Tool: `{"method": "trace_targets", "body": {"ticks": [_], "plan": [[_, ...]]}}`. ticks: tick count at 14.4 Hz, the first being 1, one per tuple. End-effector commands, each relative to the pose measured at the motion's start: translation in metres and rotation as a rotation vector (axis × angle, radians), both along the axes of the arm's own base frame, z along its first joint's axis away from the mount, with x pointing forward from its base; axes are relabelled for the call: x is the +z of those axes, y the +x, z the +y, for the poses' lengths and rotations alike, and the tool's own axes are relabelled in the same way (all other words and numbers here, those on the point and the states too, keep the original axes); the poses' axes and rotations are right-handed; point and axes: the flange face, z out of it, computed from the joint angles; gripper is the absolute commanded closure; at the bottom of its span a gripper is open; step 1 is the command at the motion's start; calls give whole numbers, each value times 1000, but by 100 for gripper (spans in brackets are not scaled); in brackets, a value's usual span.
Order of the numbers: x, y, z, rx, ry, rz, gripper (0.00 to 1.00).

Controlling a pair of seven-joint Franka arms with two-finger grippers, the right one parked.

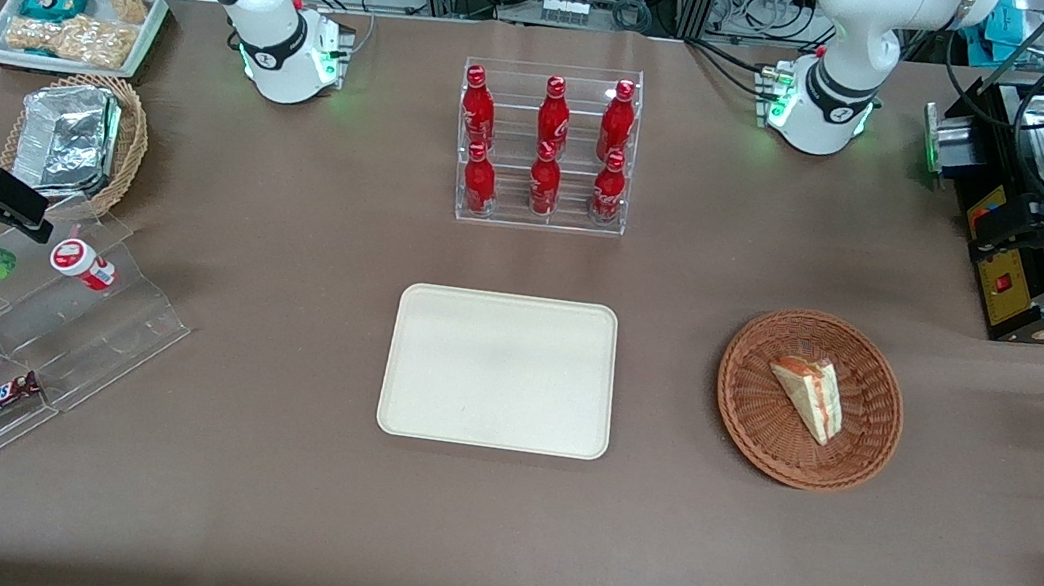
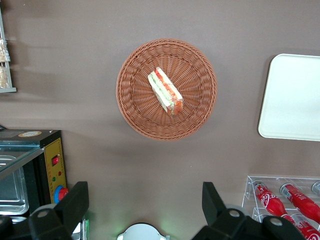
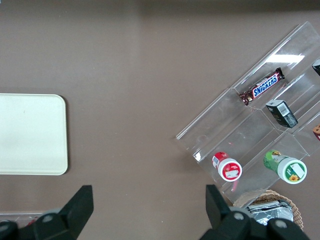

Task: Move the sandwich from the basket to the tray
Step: 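Move the left gripper toward the sandwich in the wicker basket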

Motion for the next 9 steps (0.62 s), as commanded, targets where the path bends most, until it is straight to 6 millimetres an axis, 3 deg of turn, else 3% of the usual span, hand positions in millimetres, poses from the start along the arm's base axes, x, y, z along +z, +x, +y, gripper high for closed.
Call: {"method": "trace_targets", "body": {"ticks": [1,6,9], "plan": [[4,-7,-3,8,-7,-3,0],[-8,-2,-2,8,-6,20,0],[-41,12,5,48,-1,81,0]]}}
